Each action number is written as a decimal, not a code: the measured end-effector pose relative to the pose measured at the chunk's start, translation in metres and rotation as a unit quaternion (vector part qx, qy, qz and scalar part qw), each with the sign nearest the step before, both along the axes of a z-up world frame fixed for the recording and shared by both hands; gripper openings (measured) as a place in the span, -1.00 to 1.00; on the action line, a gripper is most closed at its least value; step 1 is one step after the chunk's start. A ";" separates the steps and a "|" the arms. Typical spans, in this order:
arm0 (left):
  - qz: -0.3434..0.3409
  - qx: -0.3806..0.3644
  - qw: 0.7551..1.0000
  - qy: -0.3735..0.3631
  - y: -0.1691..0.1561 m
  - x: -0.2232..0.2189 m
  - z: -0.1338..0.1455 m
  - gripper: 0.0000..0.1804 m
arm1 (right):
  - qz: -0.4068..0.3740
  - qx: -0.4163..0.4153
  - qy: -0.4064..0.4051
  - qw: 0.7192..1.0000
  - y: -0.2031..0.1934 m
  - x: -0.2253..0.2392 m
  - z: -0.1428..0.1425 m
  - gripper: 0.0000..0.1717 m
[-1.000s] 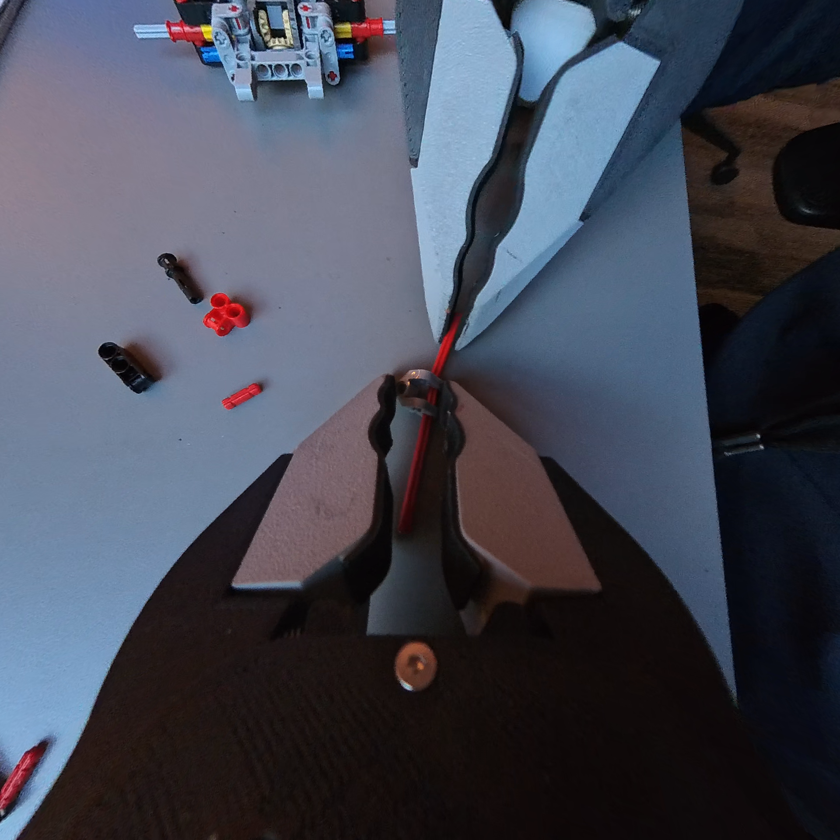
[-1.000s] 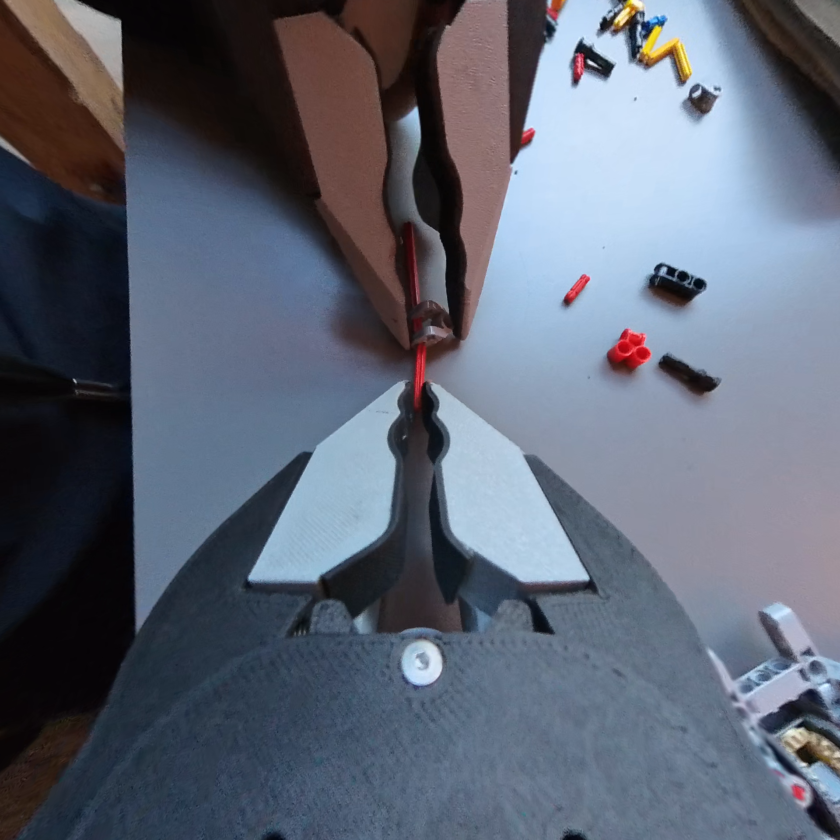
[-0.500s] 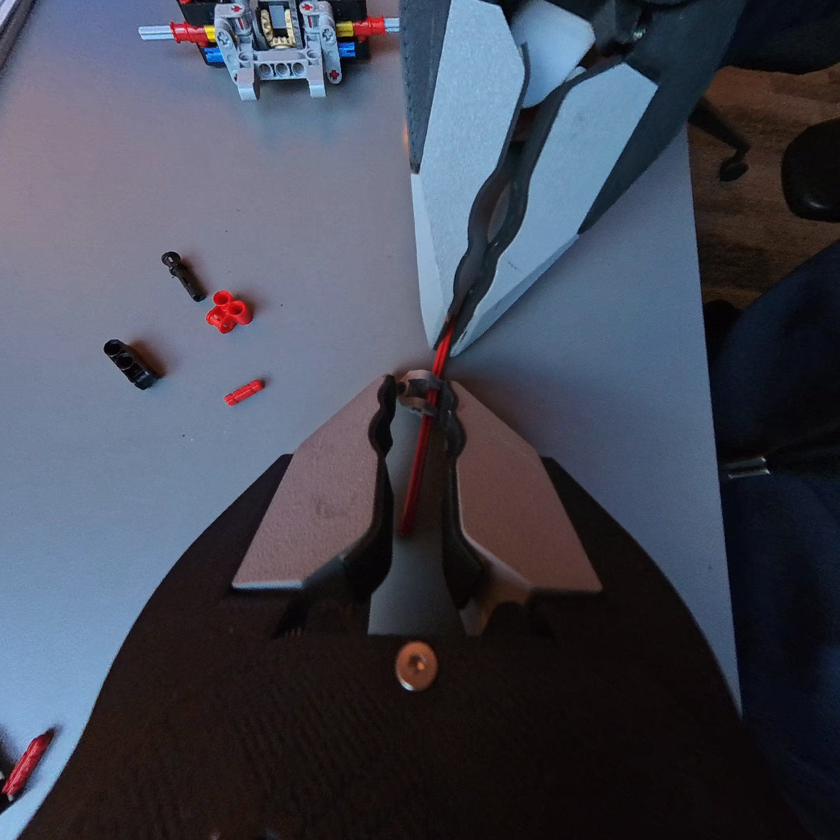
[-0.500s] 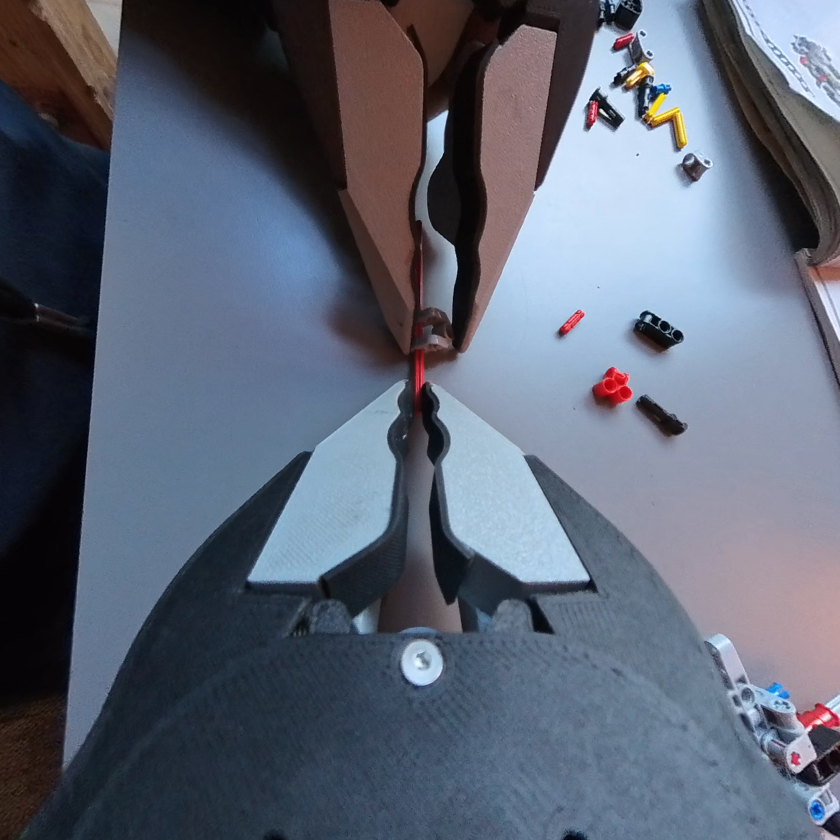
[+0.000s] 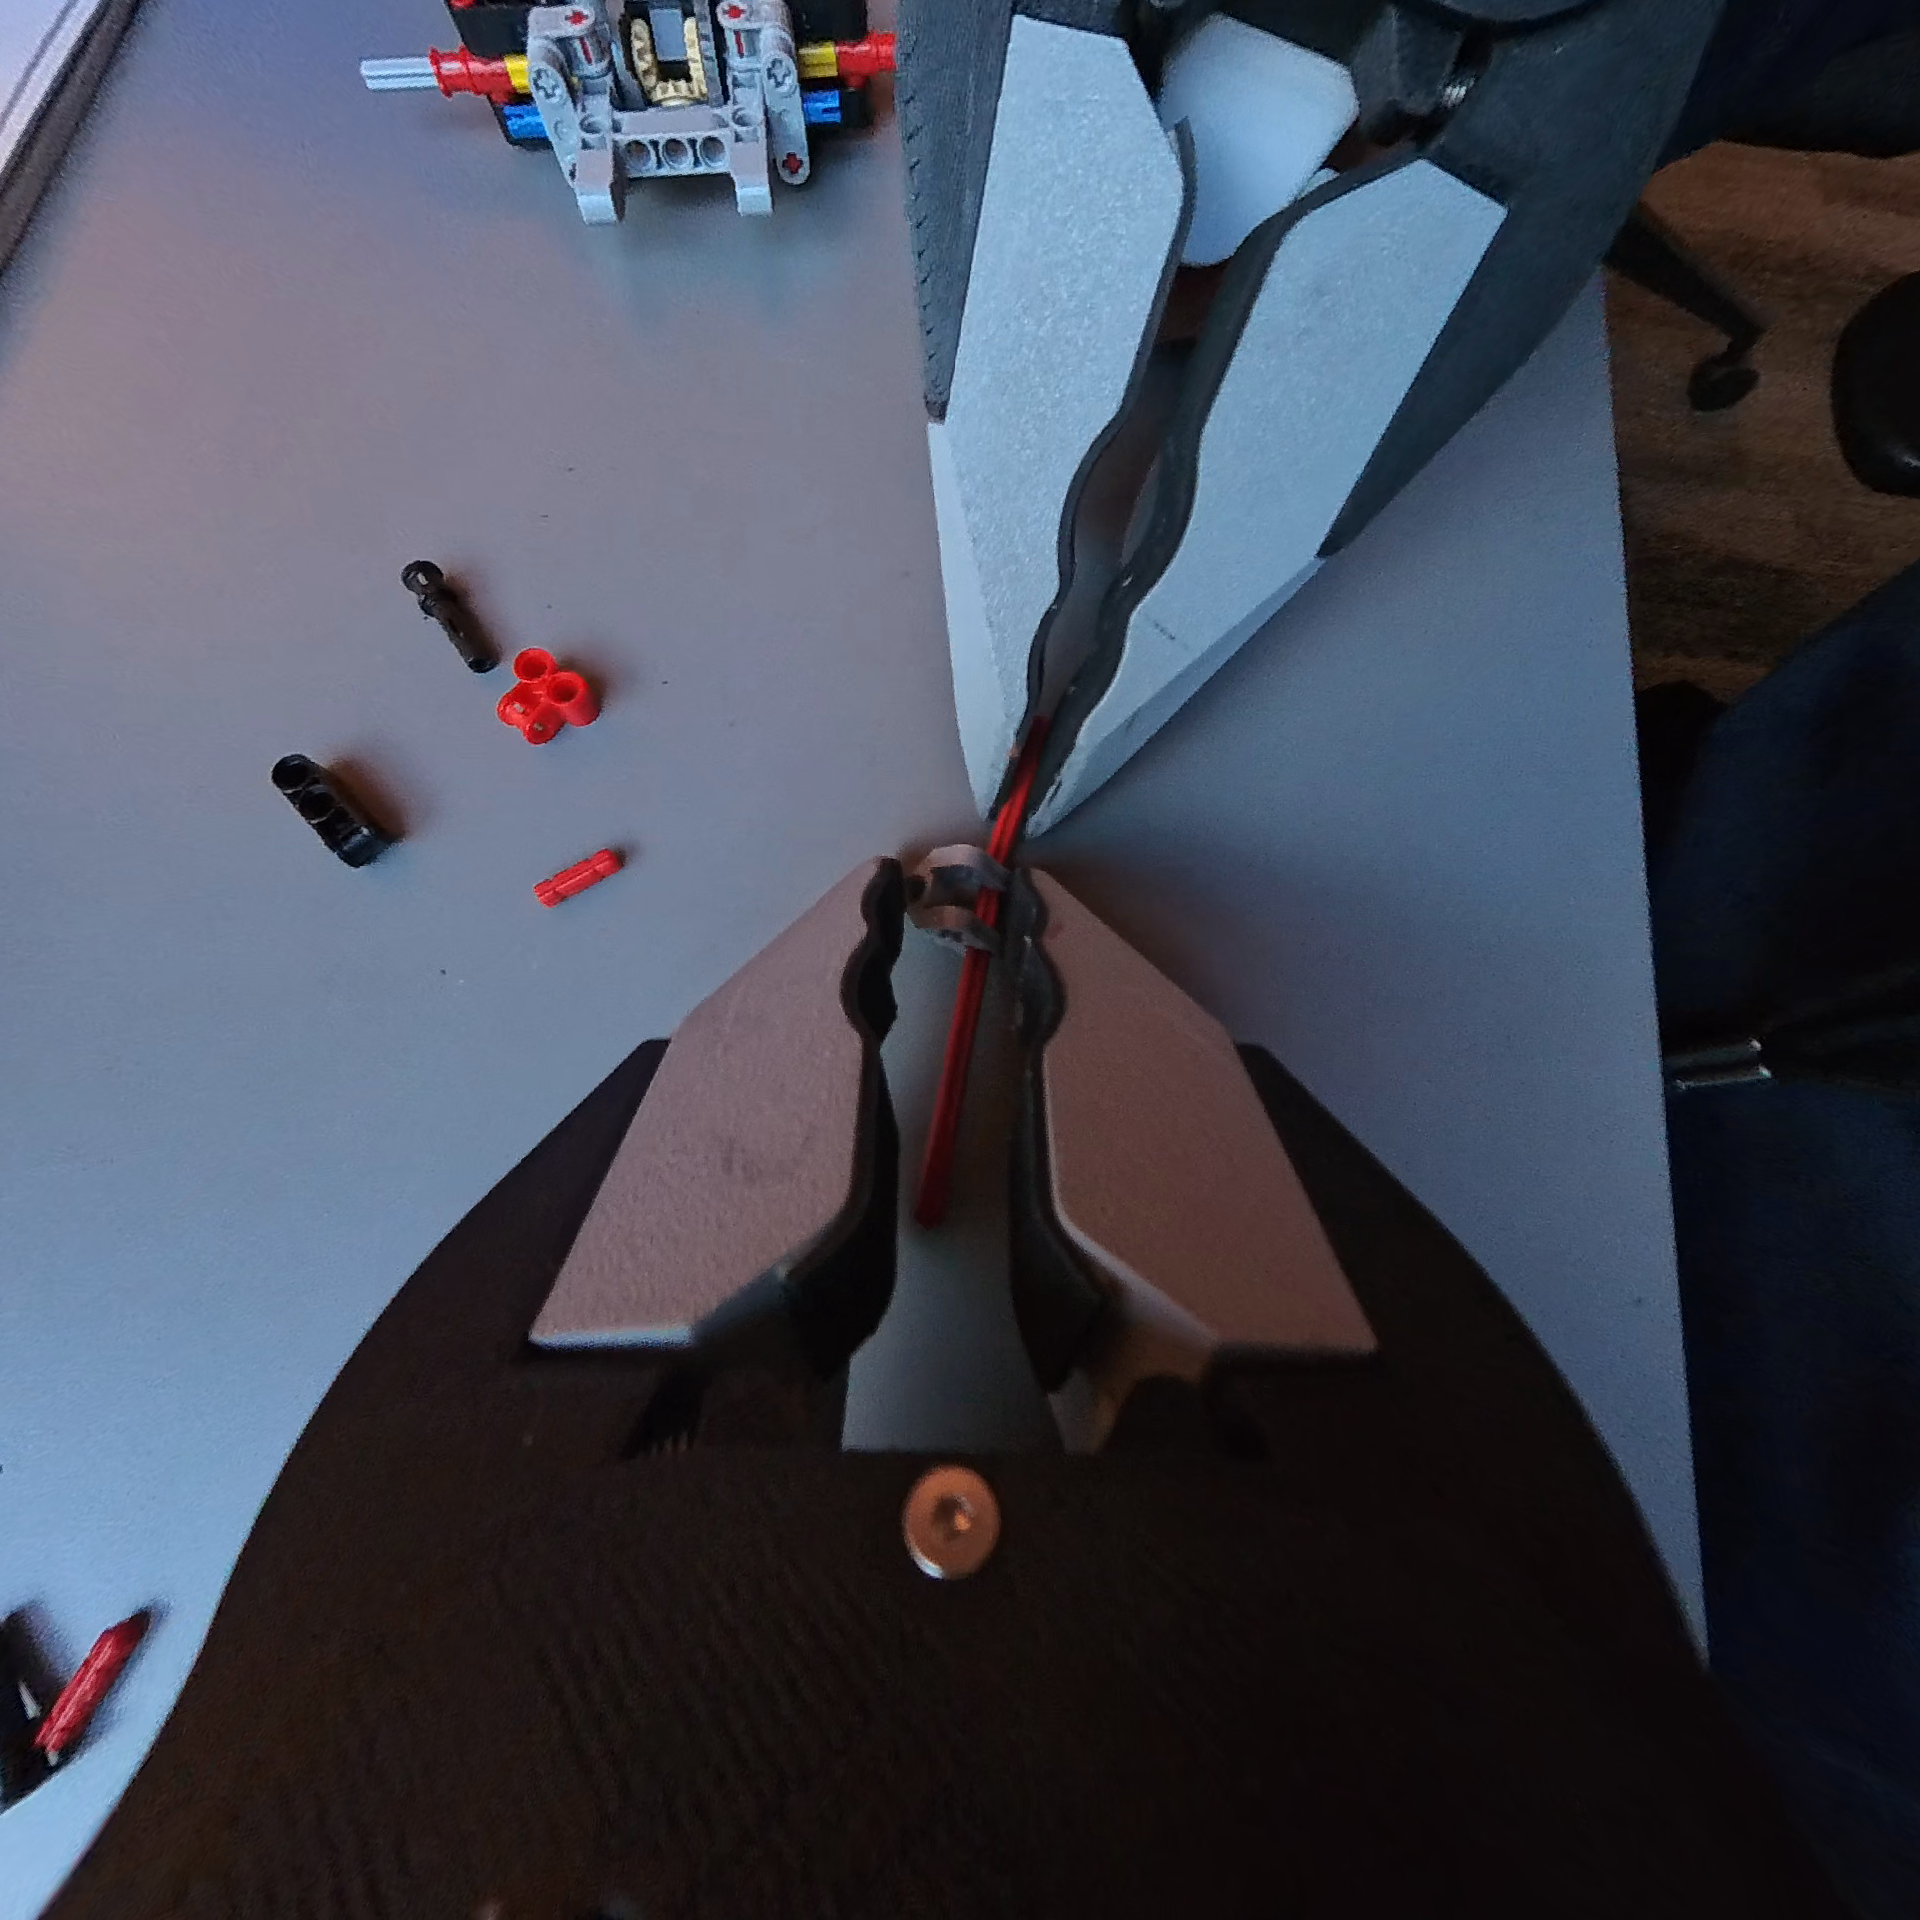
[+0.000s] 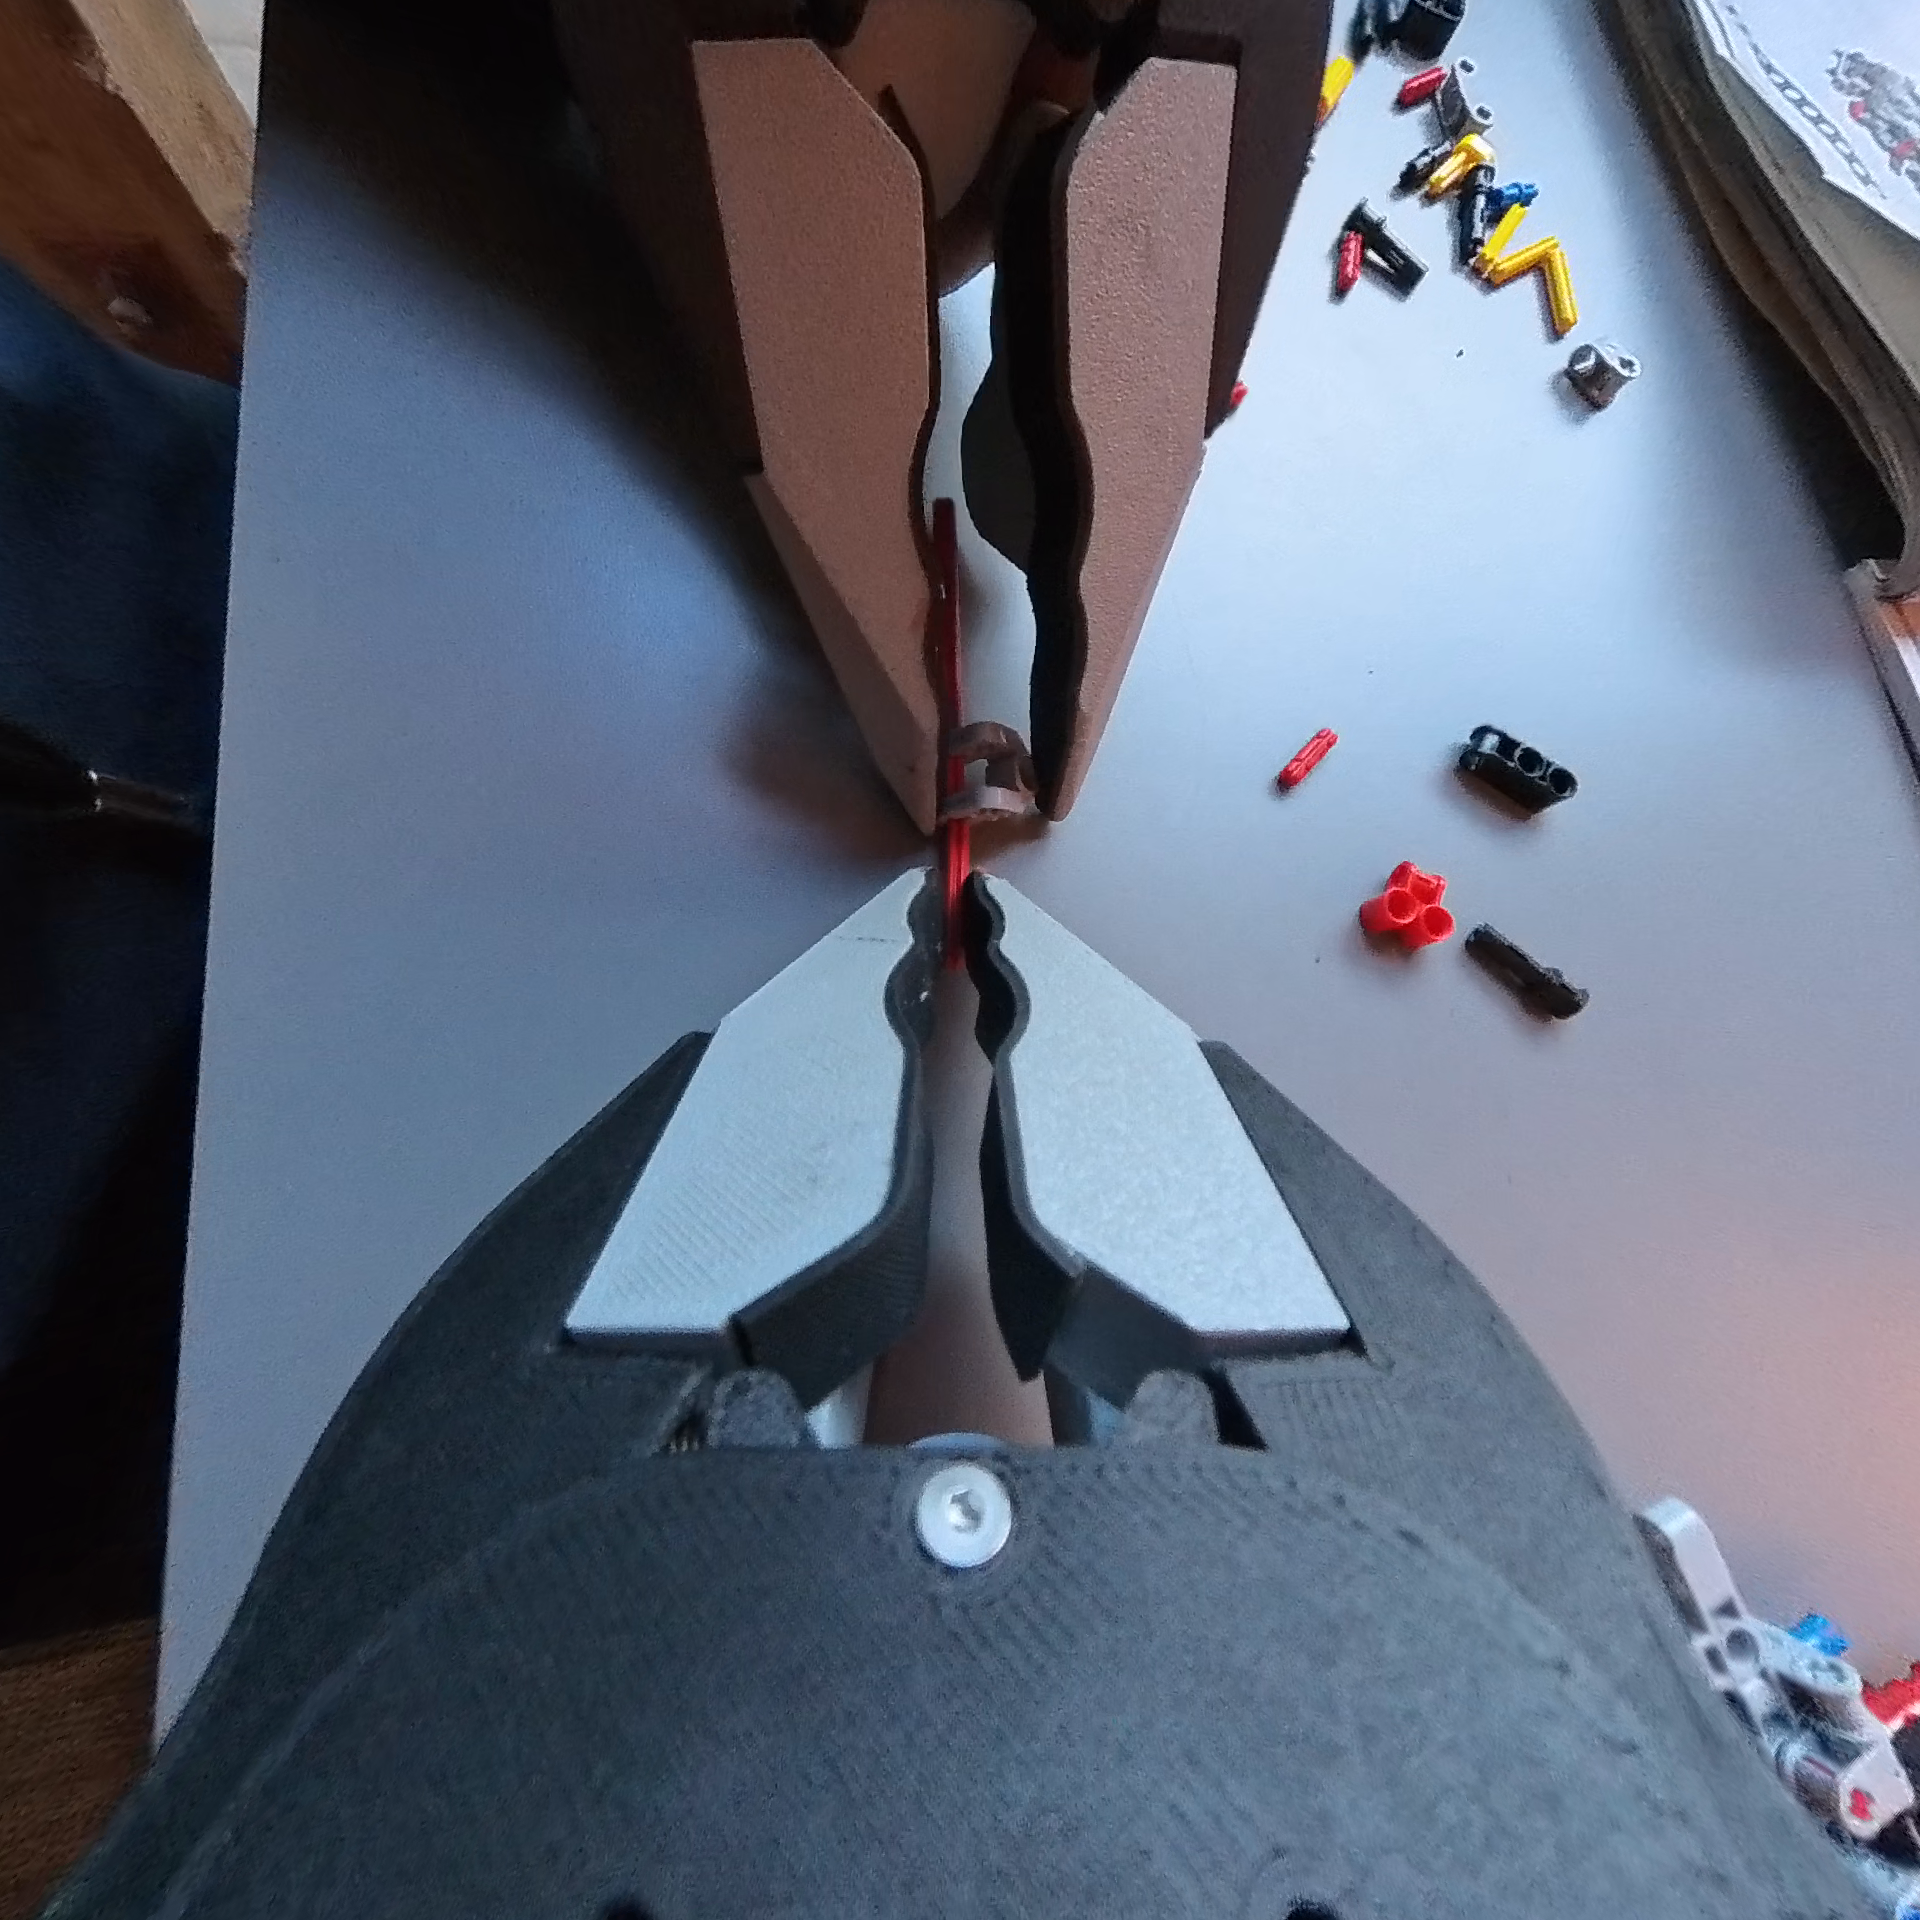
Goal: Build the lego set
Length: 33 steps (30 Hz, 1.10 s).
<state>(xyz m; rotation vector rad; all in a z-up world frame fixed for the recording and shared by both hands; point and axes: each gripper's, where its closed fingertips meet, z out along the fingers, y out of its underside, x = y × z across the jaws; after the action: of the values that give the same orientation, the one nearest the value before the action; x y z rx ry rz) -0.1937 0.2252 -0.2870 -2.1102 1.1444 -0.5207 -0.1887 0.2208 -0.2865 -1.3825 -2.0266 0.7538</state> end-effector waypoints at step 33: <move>0.017 0.017 1.000 0.008 -0.001 -0.002 0.001 -0.80 | -0.013 -0.090 -0.014 0.996 0.000 -0.001 0.001 -0.98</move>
<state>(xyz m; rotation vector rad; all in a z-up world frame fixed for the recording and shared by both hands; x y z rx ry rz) -0.1962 0.2242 -0.2863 -2.1044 1.1159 -0.4673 -0.1894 0.2205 -0.2855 -1.5254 -1.9977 0.9290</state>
